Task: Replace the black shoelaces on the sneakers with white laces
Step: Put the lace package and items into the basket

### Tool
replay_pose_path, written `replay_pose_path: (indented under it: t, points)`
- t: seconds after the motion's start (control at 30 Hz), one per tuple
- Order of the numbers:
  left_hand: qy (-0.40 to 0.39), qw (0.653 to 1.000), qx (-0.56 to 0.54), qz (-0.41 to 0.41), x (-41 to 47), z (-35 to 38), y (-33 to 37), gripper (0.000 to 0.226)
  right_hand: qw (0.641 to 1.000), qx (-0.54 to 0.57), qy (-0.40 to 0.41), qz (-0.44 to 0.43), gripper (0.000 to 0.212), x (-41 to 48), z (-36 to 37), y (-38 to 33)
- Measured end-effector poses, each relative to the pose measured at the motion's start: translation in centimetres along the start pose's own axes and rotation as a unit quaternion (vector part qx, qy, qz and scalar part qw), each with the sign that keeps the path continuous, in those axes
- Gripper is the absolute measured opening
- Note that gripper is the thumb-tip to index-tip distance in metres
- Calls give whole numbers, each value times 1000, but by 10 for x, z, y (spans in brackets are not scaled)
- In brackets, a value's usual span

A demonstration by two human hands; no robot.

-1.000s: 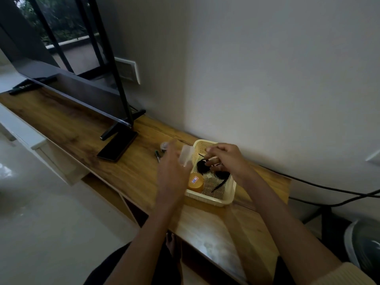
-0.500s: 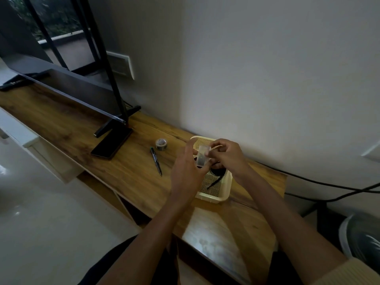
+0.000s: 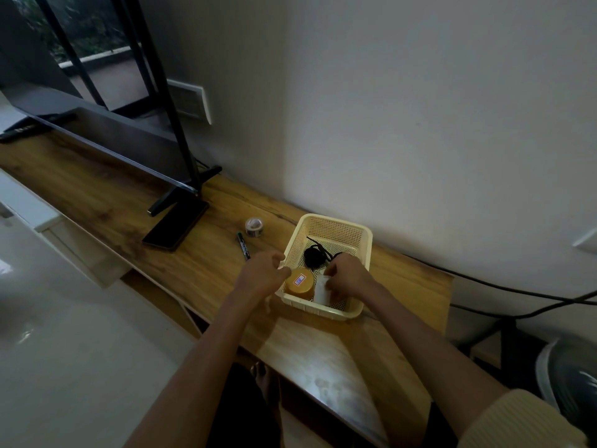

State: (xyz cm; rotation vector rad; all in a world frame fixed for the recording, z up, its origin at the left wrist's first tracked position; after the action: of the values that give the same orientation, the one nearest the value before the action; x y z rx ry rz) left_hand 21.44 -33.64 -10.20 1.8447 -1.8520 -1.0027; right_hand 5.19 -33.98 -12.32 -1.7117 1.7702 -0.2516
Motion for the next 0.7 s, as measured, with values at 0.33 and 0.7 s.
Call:
replay_pose_path:
  t: [0.33, 0.7]
  points:
    - [23, 999, -38, -21, 8, -5, -14, 27, 993, -117, 13, 5, 33, 0, 6, -4]
    - [183, 947, 139, -226, 40, -35, -93, 47, 978, 42, 206, 12, 15, -13, -72, 7]
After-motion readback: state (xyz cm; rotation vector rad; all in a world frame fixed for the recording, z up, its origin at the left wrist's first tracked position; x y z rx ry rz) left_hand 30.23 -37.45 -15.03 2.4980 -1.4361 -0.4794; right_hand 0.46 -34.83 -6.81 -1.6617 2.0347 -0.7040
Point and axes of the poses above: each hand's wrist, its own x-axis towards the middle knuckle, its own z-axis out of the palm, y = z × x, the point moved 9 cm from there along x, towards the middle knuckle, and after that the axes turned 2 degrees about -y, right-handed, at the moved point
